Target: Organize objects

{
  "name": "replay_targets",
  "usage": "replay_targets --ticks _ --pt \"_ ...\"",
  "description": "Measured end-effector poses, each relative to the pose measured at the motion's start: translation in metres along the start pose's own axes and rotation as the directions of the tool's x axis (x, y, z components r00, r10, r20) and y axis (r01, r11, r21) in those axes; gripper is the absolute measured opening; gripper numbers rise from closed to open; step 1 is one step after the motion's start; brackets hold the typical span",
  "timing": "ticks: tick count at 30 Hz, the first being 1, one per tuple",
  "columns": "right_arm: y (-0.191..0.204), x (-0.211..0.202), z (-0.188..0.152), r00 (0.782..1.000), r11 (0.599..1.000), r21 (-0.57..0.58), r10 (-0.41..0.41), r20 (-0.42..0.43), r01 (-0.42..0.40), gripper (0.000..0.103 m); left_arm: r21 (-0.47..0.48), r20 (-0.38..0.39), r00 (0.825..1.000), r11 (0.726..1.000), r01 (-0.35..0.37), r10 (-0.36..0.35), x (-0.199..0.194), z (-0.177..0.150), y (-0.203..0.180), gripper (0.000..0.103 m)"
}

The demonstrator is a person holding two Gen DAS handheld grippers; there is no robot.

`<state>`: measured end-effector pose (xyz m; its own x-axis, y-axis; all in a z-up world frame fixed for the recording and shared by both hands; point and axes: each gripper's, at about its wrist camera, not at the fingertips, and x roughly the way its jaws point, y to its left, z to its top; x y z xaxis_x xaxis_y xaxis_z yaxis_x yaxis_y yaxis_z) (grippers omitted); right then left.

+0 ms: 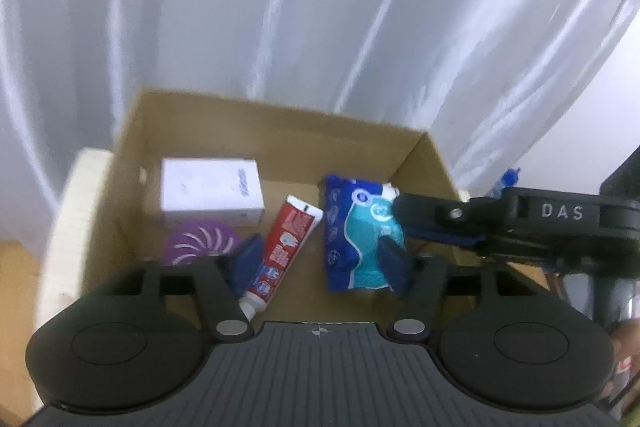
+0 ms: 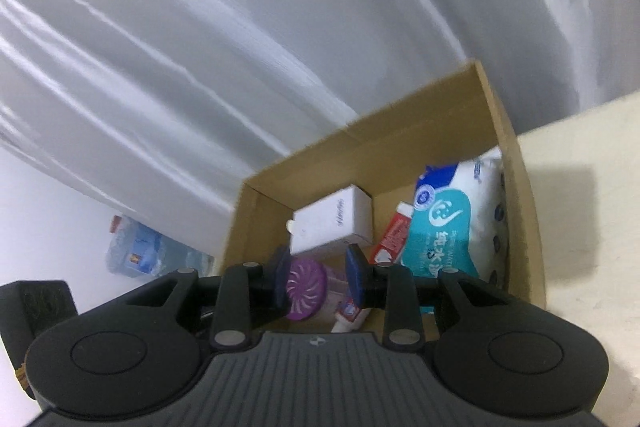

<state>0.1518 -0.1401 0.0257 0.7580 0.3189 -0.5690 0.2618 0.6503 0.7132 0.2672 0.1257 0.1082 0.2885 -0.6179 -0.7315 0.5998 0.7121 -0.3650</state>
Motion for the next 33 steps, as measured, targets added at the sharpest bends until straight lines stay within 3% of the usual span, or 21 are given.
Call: replay_targets --ticks 1,3,4,7,10,13,15,18,20,24,25,28,29,31,33 --pt "0.002 -0.009 -0.001 1.000 1.000 -0.014 0.004 0.015 -0.004 0.036 0.006 0.021 1.000 1.000 -0.015 0.015 -0.009 -0.002 -0.003 0.082" --pt "0.008 -0.027 -0.005 0.999 0.999 -0.049 0.009 0.052 -0.007 0.054 0.013 0.062 0.997 0.998 -0.056 0.055 -0.028 -0.010 -0.009 0.098" --pt "0.011 -0.035 -0.008 0.998 0.998 -0.070 0.010 0.068 -0.005 0.056 0.013 0.084 0.993 0.997 -0.082 0.080 -0.038 -0.015 -0.011 0.103" --pt "0.022 -0.059 -0.019 0.993 0.987 -0.160 -0.004 0.119 0.023 0.063 0.010 0.149 0.973 0.983 -0.181 0.178 -0.061 -0.027 -0.019 0.103" --pt "0.035 -0.080 -0.039 0.982 0.959 -0.269 -0.039 0.185 0.089 0.079 -0.021 0.163 0.945 0.959 -0.282 0.282 -0.078 -0.039 -0.020 0.103" --pt "0.045 -0.099 -0.064 0.957 0.913 -0.363 -0.088 0.276 0.189 0.100 -0.052 0.168 0.917 0.933 -0.357 0.361 -0.089 -0.052 -0.023 0.103" --pt "0.049 -0.106 -0.081 0.943 0.884 -0.411 -0.090 0.321 0.224 0.103 -0.053 0.177 0.896 0.913 -0.403 0.406 -0.095 -0.062 -0.025 0.103" --pt "0.056 -0.111 -0.107 0.922 0.825 -0.480 -0.119 0.368 0.298 0.103 -0.049 0.199 0.843 0.864 -0.501 0.500 -0.096 -0.073 -0.028 0.103" --pt "0.059 -0.111 -0.118 0.916 0.797 -0.505 -0.146 0.373 0.332 0.103 -0.048 0.188 0.825 0.844 -0.535 0.534 -0.093 -0.078 -0.028 0.103" --pt "0.067 -0.115 -0.129 0.908 0.765 -0.525 -0.184 0.377 0.373 0.103 0.041 0.200 0.860 0.873 -0.486 0.469 -0.092 -0.084 -0.031 0.103" --pt "0.070 -0.118 -0.130 0.903 0.761 -0.524 -0.188 0.387 0.383 0.103 0.069 0.213 0.857 0.868 -0.491 0.468 -0.091 -0.087 -0.035 0.103" --pt "0.075 -0.118 -0.135 0.894 0.764 -0.509 -0.192 0.406 0.395 0.103 0.073 0.258 0.827 0.844 -0.532 0.499 -0.085 -0.089 -0.039 0.103" --pt "0.075 -0.116 -0.137 0.893 0.768 -0.502 -0.200 0.404 0.399 0.103 0.074 0.260 0.826 0.843 -0.534 0.500 -0.084 -0.090 -0.040 0.103" --pt "0.074 -0.109 -0.144 0.895 0.774 -0.486 -0.228 0.384 0.406 0.103 0.070 0.248 0.841 0.857 -0.510 0.480 -0.082 -0.091 -0.039 0.103" --pt "0.070 -0.103 -0.149 0.894 0.777 -0.471 -0.257 0.367 0.417 0.103 0.065 0.224 0.871 0.885 -0.461 0.437 -0.079 -0.089 -0.035 0.103"
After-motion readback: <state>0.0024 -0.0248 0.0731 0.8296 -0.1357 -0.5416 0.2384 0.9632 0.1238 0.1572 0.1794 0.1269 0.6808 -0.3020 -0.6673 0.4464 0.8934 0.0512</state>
